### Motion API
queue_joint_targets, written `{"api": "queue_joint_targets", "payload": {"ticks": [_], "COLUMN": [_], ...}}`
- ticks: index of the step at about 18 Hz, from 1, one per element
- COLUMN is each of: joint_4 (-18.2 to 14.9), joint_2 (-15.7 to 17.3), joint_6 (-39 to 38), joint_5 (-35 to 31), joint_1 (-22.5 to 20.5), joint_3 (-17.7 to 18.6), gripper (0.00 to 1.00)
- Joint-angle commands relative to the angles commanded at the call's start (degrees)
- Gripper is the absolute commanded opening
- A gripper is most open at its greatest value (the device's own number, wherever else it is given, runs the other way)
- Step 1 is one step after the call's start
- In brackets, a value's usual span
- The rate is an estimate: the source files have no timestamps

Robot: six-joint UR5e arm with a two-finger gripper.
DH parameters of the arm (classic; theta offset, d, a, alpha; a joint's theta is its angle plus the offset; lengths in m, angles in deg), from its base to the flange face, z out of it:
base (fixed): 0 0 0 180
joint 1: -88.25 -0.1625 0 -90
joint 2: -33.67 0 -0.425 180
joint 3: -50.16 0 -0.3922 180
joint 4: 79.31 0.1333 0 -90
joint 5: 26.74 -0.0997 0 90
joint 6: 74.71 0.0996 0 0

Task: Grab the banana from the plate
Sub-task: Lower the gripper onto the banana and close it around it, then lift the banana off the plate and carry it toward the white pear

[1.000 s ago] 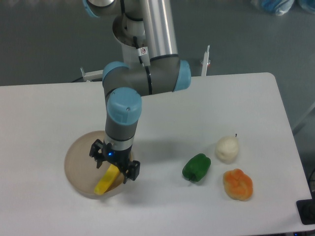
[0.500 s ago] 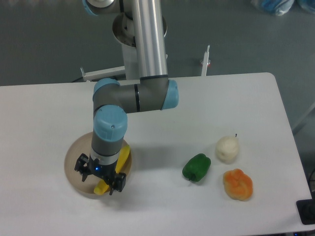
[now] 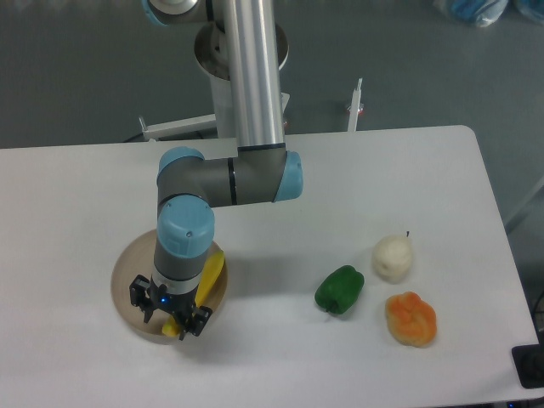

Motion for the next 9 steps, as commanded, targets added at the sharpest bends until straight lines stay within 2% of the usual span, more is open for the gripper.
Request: {"api": "queue_joint_targets", "payload": {"ticks": [1,2,7,9], "joint_4": [0.0,-0.09,-0.87,-4.46], "joint_2": [0.79,1.49,4.57,6.06], "joint_6": [-0.17,-0.26,0.44,0.7], "joint_5": [0.17,0.35,0.35,0.09], "joint_1": [0.0,-0.09,-0.79,-1.49], "joint_3": [-0.08,-0.08,0.36,-0.34], "gripper": [0.07,0.0,0.0,0.0]}}
